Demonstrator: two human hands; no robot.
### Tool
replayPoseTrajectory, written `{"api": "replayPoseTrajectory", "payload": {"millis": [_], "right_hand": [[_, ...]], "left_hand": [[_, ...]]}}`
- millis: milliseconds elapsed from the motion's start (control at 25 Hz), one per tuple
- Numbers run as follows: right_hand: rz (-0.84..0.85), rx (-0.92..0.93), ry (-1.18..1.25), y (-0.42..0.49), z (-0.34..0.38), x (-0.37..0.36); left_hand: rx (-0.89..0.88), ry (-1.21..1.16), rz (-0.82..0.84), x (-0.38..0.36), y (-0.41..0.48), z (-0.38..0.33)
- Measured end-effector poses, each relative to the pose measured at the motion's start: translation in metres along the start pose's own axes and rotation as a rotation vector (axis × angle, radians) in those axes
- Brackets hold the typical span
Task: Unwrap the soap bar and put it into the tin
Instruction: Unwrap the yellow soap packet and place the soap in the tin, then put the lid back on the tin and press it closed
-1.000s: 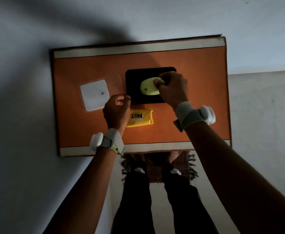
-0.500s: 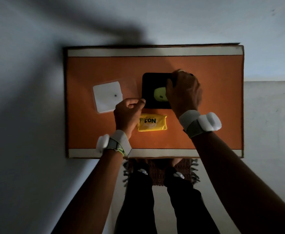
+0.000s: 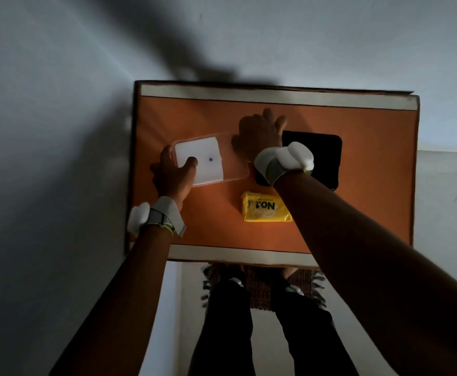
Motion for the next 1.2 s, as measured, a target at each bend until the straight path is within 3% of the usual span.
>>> {"api": "replayPoseTrajectory", "payload": {"millis": [120,280,480,560,720,1000,1200], "right_hand": [[-0.205,-0.044,0.425,-0.004,-0.002,0.022],[-0.358,-0.321,1.124,-0.019,-0.048,0.047],[-0.422,-0.506,1.373,-0.071,-0.126,0.033],[-0.433,-0.519,1.342,-0.096,-0.154,0.023],[-0.432,-0.422,1.019,-0.124,-0.179,0.007],[-0.429,-0.336,0.766,-0.115,-0.185,-0.003],[-0.393,-0.363,0.72,-0.105,-0.192,0.005]], "left_hand": [[0.041,-0.262,-0.034,0.008,-0.005,-0.011],[0.099,-0.501,-0.122,0.012,-0.022,-0.043],[-0.17,-0.495,-0.029,-0.019,-0.072,-0.092],[-0.235,-0.458,0.067,-0.042,-0.087,-0.094],[-0.276,-0.377,0.188,-0.072,-0.102,-0.08],[-0.357,-0.25,0.152,-0.076,-0.106,-0.078],[-0.434,-0.168,0.099,-0.075,-0.102,-0.086]]}}
Point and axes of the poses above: each hand's wrist, its own y-axis towards the middle knuckle, its own x-axis out of the back of the hand, z = x × y, the point moved 7 cm from there along y, towards the middle knuckle, and after that the axes turned 5 degrees about -z, right-handed, at the moved point
